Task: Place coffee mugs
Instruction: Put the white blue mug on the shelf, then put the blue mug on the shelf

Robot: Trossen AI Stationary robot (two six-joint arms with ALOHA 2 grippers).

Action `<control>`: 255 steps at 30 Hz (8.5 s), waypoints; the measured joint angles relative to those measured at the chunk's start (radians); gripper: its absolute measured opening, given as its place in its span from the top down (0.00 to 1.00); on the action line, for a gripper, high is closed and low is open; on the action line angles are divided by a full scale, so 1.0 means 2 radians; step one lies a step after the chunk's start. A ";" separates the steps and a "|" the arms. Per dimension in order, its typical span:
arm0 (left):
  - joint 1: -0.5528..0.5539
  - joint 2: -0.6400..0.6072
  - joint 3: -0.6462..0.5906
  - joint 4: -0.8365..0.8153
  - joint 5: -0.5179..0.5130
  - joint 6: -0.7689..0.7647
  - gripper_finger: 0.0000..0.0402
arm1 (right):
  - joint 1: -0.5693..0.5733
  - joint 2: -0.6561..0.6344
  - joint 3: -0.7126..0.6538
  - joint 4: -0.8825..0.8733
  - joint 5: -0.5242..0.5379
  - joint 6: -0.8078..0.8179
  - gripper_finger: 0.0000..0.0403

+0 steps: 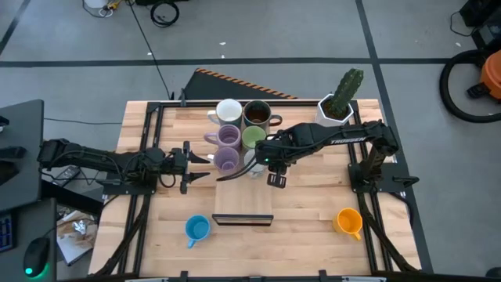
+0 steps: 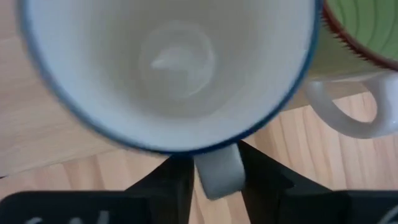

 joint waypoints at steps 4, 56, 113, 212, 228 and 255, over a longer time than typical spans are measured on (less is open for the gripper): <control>0.000 0.000 0.000 0.000 0.000 0.000 0.50 | -0.002 0.000 0.000 0.000 0.001 0.000 0.63; -0.008 -0.007 0.057 -0.197 -0.004 -0.123 0.53 | 0.065 -0.320 -0.366 0.248 0.143 -0.021 0.24; -0.473 0.376 0.457 -0.549 -0.062 -0.980 0.53 | 0.101 -0.340 -0.552 0.581 0.157 -0.213 0.31; -0.426 0.596 0.590 -0.741 -0.055 -0.850 0.87 | 0.076 -0.341 -0.558 0.632 0.085 -0.176 0.33; -0.449 0.513 0.590 -0.858 -0.083 -0.778 0.87 | 0.076 -0.341 -0.558 0.611 0.075 -0.146 0.33; -0.447 0.351 0.590 -0.933 -0.176 -0.591 0.87 | 0.028 -0.358 -0.558 0.595 -0.039 -0.173 0.33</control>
